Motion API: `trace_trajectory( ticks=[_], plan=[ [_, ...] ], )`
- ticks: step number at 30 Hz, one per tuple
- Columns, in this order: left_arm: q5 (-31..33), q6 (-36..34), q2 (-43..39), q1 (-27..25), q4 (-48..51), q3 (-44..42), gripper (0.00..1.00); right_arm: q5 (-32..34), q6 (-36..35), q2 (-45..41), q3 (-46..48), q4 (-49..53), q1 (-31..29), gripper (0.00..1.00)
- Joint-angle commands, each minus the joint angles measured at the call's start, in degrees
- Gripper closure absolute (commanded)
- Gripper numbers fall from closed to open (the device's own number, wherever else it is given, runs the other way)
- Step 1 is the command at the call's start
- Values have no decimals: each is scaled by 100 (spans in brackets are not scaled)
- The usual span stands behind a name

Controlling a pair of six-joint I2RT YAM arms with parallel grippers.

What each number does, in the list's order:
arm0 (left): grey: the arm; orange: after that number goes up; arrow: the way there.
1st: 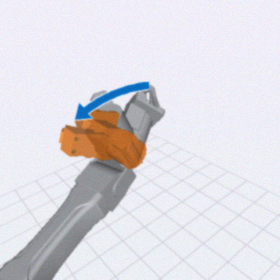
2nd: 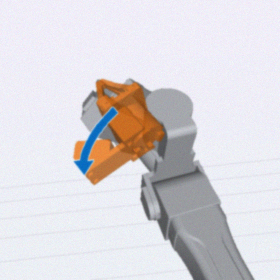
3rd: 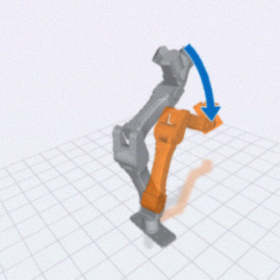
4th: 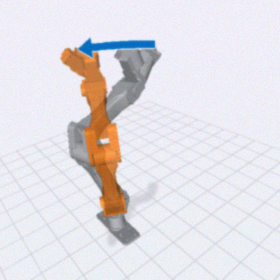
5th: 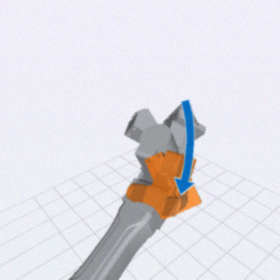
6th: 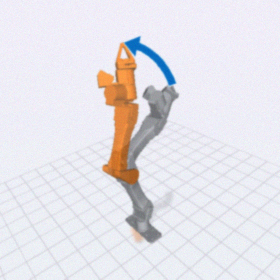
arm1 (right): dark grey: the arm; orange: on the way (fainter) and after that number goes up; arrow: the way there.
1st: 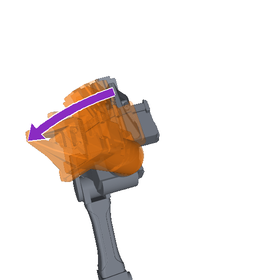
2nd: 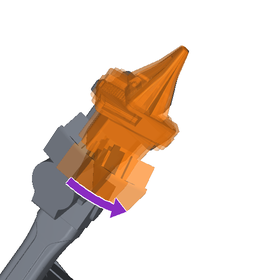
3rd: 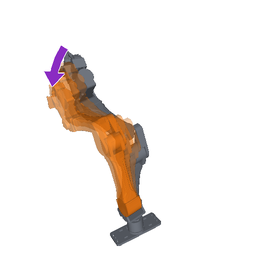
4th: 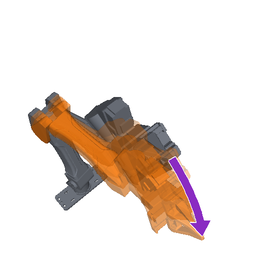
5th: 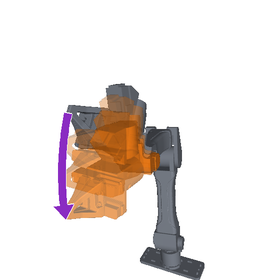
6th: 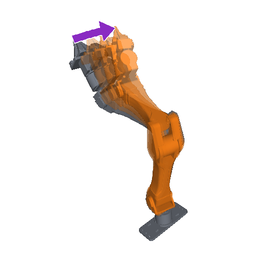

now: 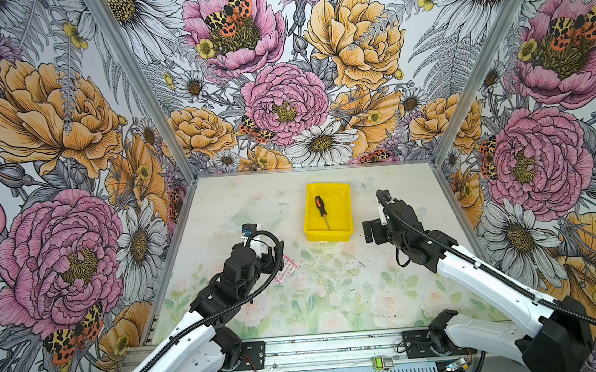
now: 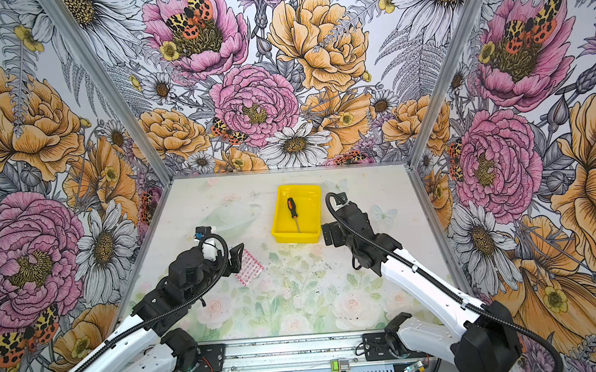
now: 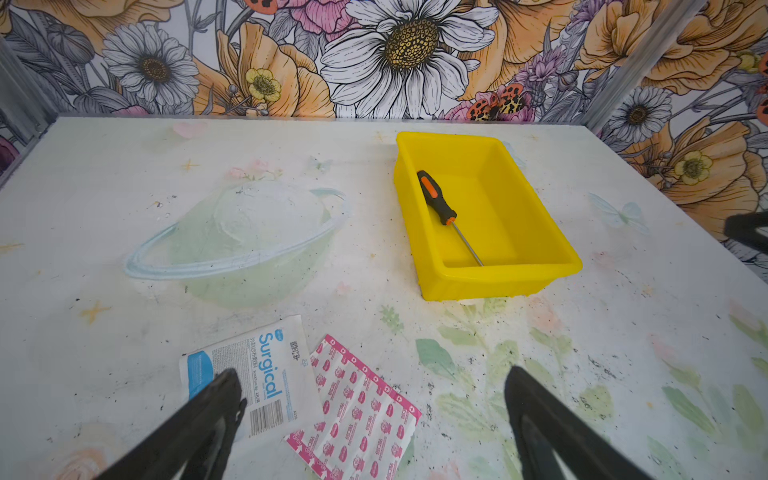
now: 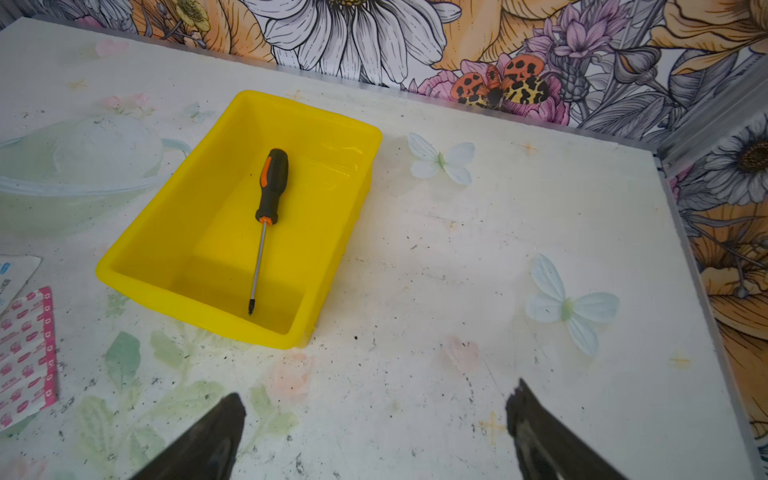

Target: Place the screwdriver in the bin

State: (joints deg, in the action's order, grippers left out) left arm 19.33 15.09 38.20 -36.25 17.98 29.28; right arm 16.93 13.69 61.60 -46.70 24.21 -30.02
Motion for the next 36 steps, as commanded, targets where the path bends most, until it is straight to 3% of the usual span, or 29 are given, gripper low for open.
trace_trajectory(
  ticks=[1, 4, 9, 13, 16, 20, 27, 31, 36],
  plan=[
    [439, 322, -33, 188, -154, -221, 1, 304, 201, -452, 449, -334, 172, 1],
    [180, 305, 82, 561, -341, -273, 1, 643, 273, -847, 812, -407, 313, 0],
    [6, 117, 386, 1309, -715, -400, 1, 1744, 179, -1810, 1782, -1083, 452, 0],
    [154, 96, 516, 2000, -1197, -578, 1, 1474, -655, -2515, 2677, -1986, 690, 1],
    [-390, -35, 608, 2663, -1834, -729, 1, 1254, -1334, -2652, 3004, -2291, 771, 1],
    [-1105, -520, 890, 3358, -2569, -845, 1, 1030, -1435, -2670, 3222, -2614, 1052, 1],
    [-973, -1814, 1475, 3524, -3774, -1254, 1, 839, -1044, -2011, 3604, -3664, 1774, 0],
    [-817, -1886, 2001, 3557, -4505, -1476, 1, 665, -1142, -1532, 3634, -4385, 2026, 1],
    [-1107, -1858, 2660, 3572, -5340, -1414, 1, 773, -1060, -920, 3527, -4938, 2203, 1]
  ],
)
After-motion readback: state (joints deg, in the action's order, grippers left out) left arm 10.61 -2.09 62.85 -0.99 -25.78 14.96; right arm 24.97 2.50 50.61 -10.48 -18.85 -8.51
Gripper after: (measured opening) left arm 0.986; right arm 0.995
